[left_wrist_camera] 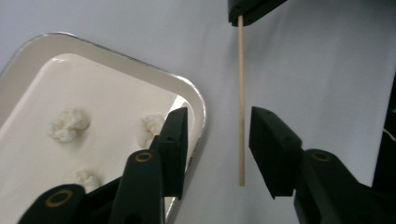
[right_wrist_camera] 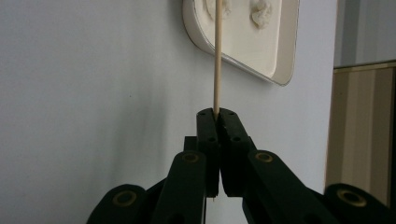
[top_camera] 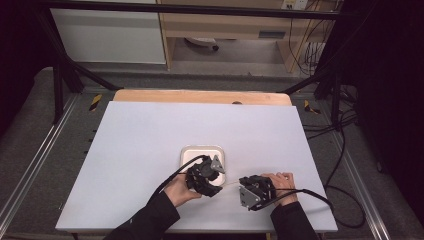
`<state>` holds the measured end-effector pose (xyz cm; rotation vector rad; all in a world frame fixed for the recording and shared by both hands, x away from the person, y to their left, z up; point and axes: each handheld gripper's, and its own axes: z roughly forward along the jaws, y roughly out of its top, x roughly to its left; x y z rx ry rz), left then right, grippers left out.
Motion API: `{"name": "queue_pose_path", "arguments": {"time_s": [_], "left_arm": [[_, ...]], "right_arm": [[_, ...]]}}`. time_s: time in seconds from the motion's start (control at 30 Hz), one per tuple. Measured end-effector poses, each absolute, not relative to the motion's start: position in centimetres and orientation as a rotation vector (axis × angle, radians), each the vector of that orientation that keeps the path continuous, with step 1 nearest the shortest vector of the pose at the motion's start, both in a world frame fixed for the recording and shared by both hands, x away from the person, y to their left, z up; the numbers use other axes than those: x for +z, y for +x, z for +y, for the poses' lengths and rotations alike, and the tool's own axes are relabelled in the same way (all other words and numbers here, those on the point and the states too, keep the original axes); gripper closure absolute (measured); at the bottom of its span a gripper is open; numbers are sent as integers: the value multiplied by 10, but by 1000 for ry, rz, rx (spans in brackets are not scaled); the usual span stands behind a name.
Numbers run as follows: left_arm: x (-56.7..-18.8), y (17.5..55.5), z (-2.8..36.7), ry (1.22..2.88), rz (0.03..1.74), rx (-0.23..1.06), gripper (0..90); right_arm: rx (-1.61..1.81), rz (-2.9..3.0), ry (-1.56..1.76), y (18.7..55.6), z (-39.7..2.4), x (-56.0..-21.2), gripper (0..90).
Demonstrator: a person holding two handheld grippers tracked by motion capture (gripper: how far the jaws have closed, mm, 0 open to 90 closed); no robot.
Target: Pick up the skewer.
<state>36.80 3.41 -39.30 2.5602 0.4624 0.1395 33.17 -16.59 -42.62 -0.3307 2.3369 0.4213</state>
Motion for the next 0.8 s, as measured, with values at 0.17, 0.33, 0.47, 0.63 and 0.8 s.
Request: {"name": "queue_pose_path", "arguments": {"time_s": [0.17,0.33,0.47,0.63,0.8], "left_arm": [[-395,368,26,2600,449,112,719],[-398,368,23,2630,442,102,812],[-400,366,21,2657,425,112,855],[-403,363,17,2673,412,143,878],[-402,361,17,2677,399,165,886]], "right_arm": [[404,2342,-345,331,-162,-427,887],[375,2346,-374,331,-159,-427,888],[365,2344,-385,330,-157,-427,888],[342,2340,-402,329,-155,-427,887],[345,2335,-418,329,-155,-426,887]]}}
